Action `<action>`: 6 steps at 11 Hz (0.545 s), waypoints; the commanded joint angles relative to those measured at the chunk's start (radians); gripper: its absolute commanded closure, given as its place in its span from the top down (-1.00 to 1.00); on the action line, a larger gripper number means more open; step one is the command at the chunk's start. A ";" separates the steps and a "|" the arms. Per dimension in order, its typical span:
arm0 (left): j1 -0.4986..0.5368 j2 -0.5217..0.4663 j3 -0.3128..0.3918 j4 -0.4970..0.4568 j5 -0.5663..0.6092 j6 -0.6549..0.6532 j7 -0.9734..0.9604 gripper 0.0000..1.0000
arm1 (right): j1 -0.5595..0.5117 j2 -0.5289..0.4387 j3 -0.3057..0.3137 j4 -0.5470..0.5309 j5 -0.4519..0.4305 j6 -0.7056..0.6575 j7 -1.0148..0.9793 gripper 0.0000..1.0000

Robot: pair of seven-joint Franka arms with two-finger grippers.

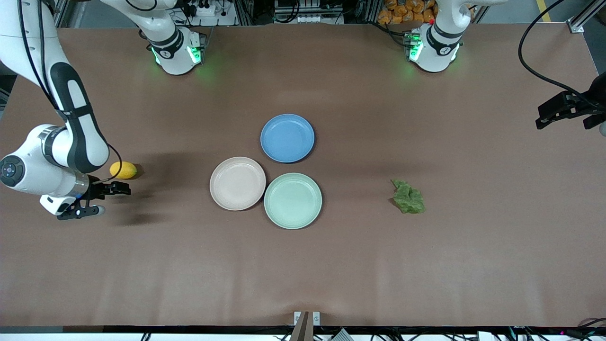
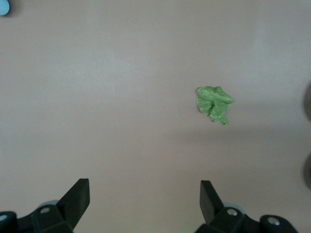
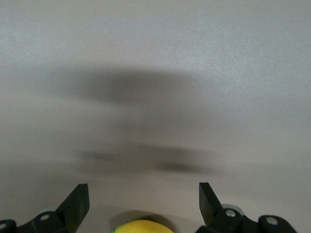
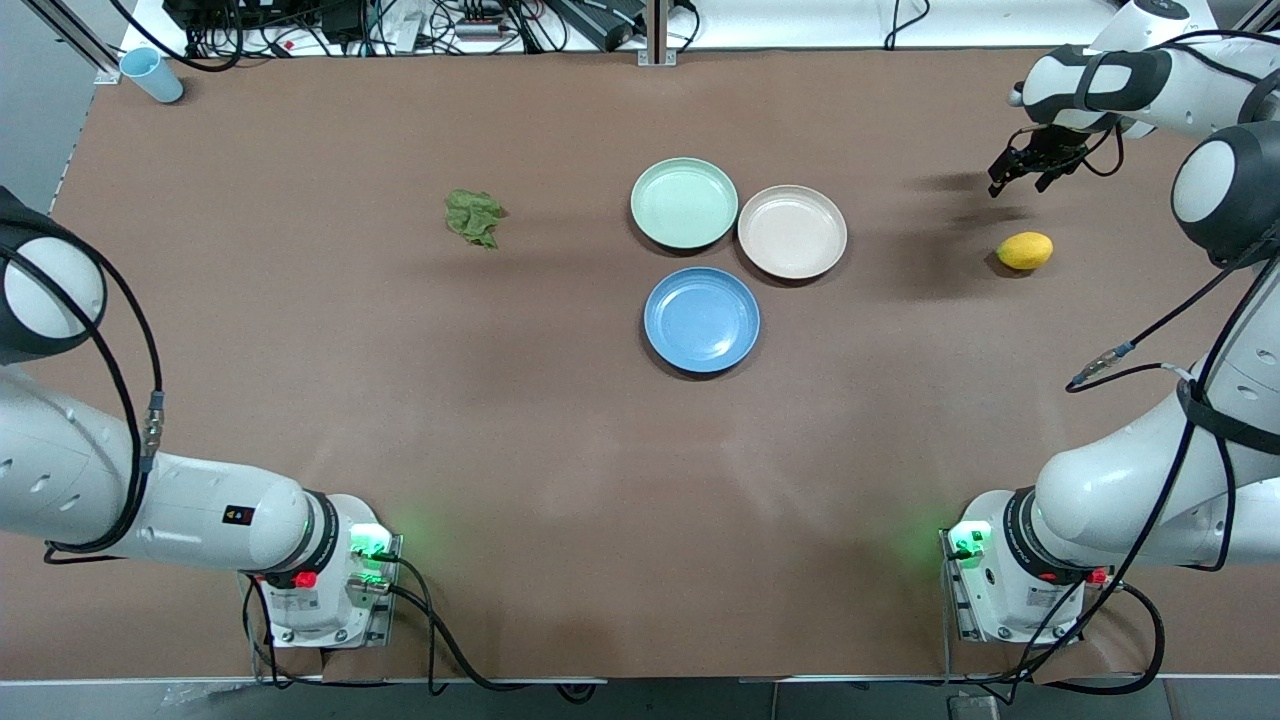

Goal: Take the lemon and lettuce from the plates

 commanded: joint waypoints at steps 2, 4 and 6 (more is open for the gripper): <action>0.000 -0.024 -0.015 -0.035 0.004 0.005 0.007 1.00 | -0.002 -0.034 0.009 0.056 -0.031 -0.117 0.012 1.00; -0.006 -0.017 -0.014 -0.037 -0.008 0.028 -0.009 1.00 | -0.022 -0.089 0.007 0.054 -0.058 -0.123 0.013 1.00; -0.009 -0.011 -0.015 -0.037 -0.008 0.049 -0.010 1.00 | -0.054 -0.168 0.007 0.038 -0.056 -0.142 0.016 1.00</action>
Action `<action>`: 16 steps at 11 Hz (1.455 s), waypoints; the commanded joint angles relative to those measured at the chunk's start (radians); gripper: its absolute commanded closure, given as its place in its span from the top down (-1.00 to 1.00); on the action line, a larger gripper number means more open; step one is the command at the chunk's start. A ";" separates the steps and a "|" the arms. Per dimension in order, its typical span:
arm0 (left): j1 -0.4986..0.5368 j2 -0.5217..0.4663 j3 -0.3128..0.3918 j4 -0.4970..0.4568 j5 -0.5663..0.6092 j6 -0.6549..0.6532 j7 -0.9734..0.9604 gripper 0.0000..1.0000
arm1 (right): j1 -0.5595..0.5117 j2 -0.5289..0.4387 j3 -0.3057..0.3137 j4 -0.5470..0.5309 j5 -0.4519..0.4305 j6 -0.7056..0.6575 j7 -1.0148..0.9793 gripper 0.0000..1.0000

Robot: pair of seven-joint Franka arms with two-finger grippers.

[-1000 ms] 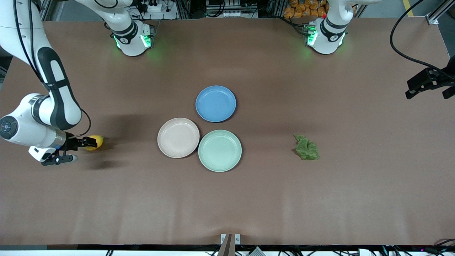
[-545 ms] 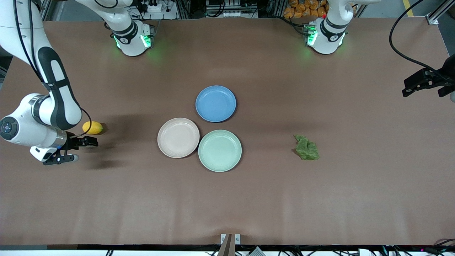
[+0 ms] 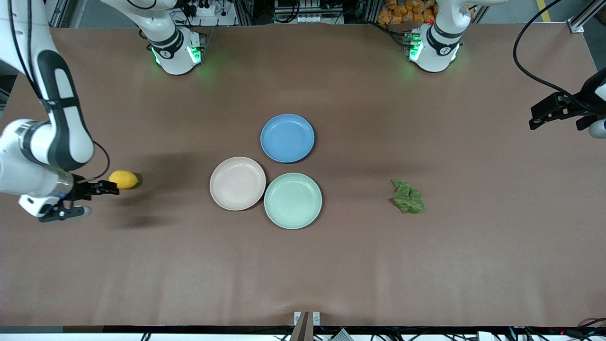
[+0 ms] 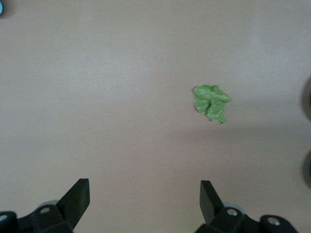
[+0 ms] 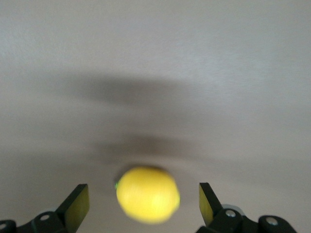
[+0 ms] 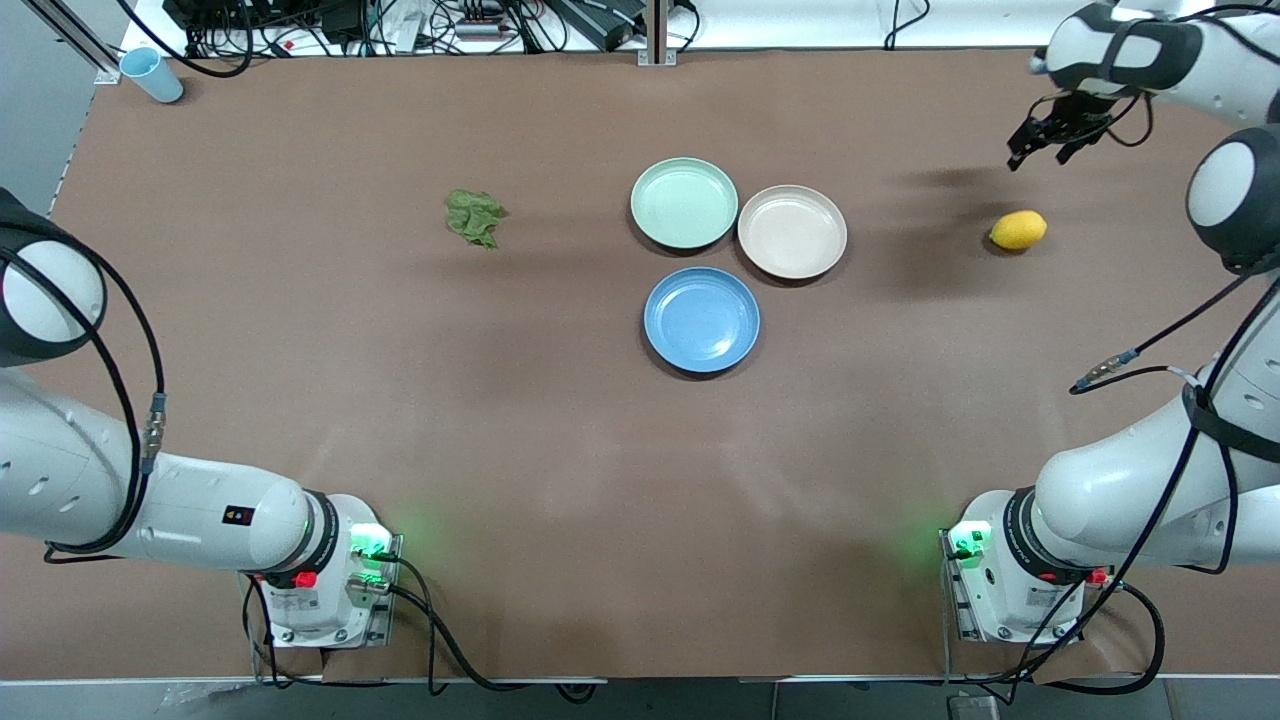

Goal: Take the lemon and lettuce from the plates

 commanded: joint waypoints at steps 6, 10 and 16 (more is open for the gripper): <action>-0.009 0.007 -0.013 -0.010 -0.011 0.063 -0.047 1.00 | -0.033 -0.412 0.016 0.170 -0.020 -0.553 0.209 1.00; -0.010 0.010 -0.013 -0.009 -0.009 0.064 -0.056 1.00 | 0.016 -0.466 0.019 0.188 -0.011 -0.585 0.357 1.00; -0.009 0.024 -0.012 -0.009 -0.028 0.075 -0.063 1.00 | 0.050 -0.464 0.023 0.194 -0.030 -0.629 0.352 1.00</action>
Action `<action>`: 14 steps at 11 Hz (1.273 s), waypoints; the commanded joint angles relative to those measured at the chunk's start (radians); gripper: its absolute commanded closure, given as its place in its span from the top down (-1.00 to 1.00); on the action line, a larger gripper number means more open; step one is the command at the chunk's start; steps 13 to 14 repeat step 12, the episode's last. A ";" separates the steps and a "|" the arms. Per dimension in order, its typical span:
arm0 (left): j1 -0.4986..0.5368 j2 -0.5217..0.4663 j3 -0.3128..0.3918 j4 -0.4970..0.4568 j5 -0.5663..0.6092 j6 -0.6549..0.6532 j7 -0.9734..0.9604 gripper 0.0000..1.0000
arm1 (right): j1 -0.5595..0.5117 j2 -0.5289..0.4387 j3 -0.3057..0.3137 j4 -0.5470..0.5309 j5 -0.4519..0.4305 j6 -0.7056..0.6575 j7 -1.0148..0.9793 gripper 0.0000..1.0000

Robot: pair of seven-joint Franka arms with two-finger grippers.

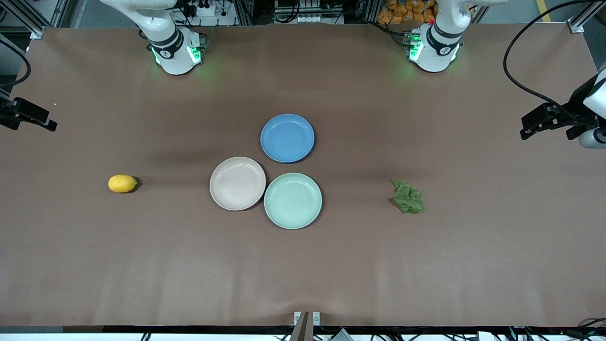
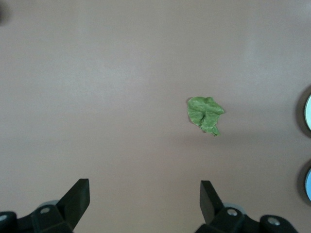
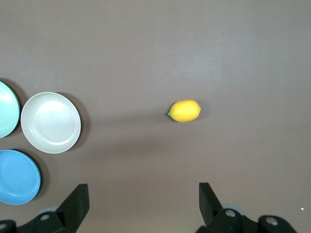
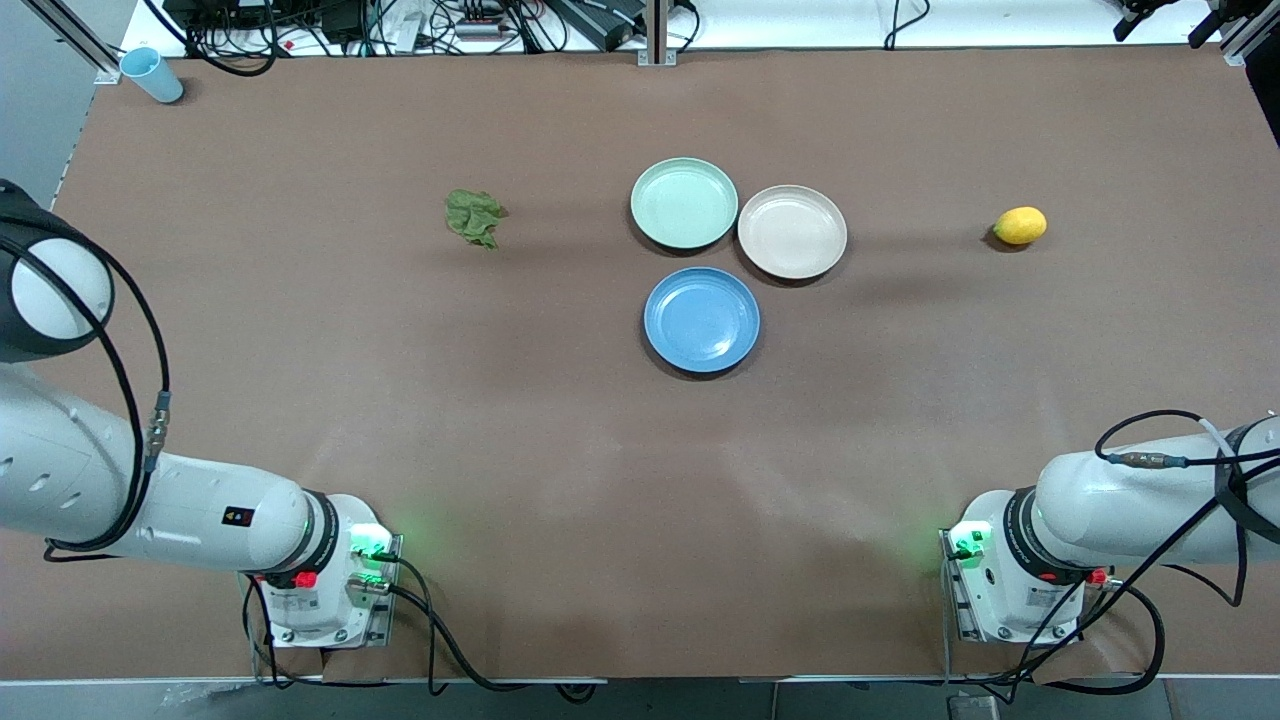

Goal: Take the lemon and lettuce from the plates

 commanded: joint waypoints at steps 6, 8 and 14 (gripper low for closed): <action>-0.001 0.011 0.000 0.003 -0.017 0.013 -0.057 1.00 | 0.060 -0.002 0.004 0.020 -0.143 -0.076 0.016 1.00; 0.000 0.010 0.000 0.003 -0.017 0.013 -0.057 1.00 | 0.060 -0.002 0.002 0.020 -0.141 -0.080 0.018 1.00; 0.000 0.011 0.000 0.003 -0.017 0.013 -0.057 1.00 | 0.048 0.004 -0.005 0.031 -0.140 -0.079 0.016 1.00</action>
